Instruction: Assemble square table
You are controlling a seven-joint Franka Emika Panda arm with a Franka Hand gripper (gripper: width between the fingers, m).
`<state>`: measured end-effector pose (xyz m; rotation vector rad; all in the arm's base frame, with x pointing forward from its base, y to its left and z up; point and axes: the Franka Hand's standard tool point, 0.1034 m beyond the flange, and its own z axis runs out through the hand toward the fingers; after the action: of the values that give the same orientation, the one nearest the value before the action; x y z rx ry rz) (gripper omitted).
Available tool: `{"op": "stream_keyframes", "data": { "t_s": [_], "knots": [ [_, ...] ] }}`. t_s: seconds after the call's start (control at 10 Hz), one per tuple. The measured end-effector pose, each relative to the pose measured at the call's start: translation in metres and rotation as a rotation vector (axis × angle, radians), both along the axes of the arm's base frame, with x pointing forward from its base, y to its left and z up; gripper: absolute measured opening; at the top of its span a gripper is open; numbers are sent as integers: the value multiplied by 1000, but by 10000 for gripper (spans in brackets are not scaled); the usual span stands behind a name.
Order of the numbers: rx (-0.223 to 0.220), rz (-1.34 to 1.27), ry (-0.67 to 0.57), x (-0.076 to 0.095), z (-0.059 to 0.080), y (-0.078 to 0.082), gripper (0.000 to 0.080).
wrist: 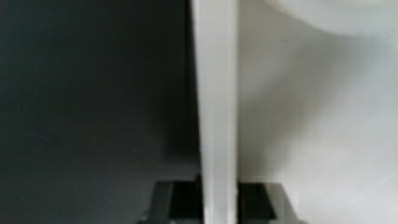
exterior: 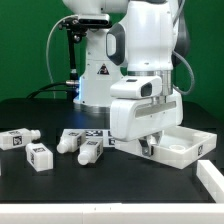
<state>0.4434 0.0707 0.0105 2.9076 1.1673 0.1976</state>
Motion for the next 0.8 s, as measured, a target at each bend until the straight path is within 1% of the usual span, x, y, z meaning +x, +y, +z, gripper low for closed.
{"op": "stream_keyframes", "data": {
  "t_s": [0.1,0.2,0.3,0.4,0.5,0.7,0.8],
  "knots": [
    [-3,-62,2,5,17,-6,54],
    [-4,-131,4,12,40,-15,54],
    [11,-269,20,18,57,-22,54],
    [28,-394,25,25,68,-21,54],
    [37,-452,27,25,69,-12,54],
    [59,-578,41,23,66,-12,54],
    [61,-599,43,23,66,-12,54]
  ]
}}
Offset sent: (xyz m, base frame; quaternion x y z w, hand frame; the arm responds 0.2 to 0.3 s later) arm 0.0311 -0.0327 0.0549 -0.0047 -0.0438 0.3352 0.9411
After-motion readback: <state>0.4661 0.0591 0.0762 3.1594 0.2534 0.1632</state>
